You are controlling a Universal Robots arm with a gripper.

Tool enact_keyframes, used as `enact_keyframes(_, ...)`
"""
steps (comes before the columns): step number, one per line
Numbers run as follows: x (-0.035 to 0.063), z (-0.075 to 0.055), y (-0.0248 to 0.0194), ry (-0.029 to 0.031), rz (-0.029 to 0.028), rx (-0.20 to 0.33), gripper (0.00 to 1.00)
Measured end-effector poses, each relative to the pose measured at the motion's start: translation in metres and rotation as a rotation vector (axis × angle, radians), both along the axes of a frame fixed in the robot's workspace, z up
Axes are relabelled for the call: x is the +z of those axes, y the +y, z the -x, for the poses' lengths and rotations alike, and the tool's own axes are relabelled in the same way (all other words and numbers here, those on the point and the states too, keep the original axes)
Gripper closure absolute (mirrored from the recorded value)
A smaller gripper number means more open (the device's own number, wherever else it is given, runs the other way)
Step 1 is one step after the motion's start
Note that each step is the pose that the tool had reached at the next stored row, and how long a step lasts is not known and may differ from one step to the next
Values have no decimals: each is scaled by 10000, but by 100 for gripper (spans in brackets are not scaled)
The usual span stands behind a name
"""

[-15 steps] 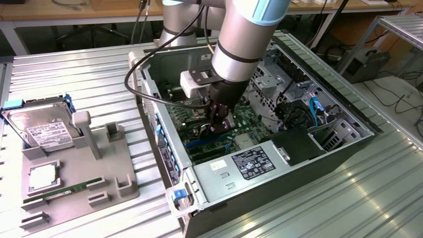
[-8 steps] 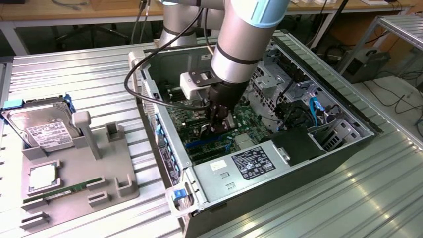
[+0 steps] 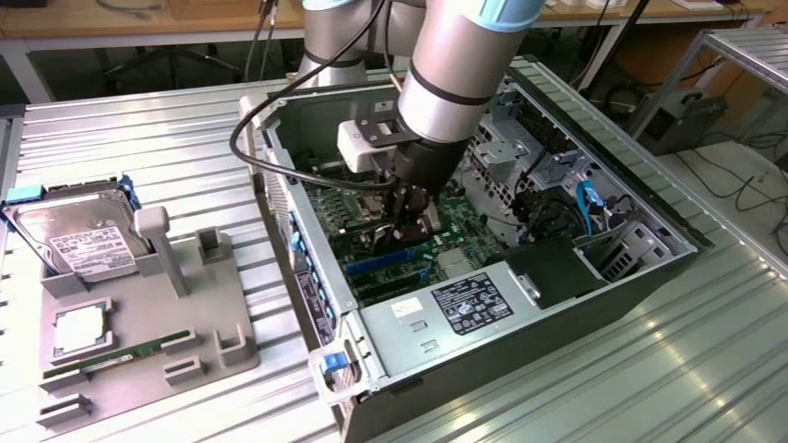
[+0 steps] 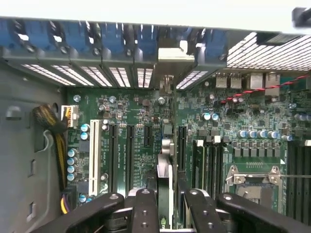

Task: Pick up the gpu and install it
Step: 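Insert the gpu into the slot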

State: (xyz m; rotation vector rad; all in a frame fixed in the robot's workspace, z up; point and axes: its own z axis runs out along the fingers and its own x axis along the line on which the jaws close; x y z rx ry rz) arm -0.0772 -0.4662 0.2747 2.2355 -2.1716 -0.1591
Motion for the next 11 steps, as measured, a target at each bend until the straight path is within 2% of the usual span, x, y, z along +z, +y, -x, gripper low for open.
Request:
enact_keyframes(4, -23, -1, 0, 1, 16, -1, 74)
enact_keyframes(8, -106, 15, 0, 2, 38, -1, 74)
enact_keyframes(11, -108, 20, 0, 51, 48, -4, 74)
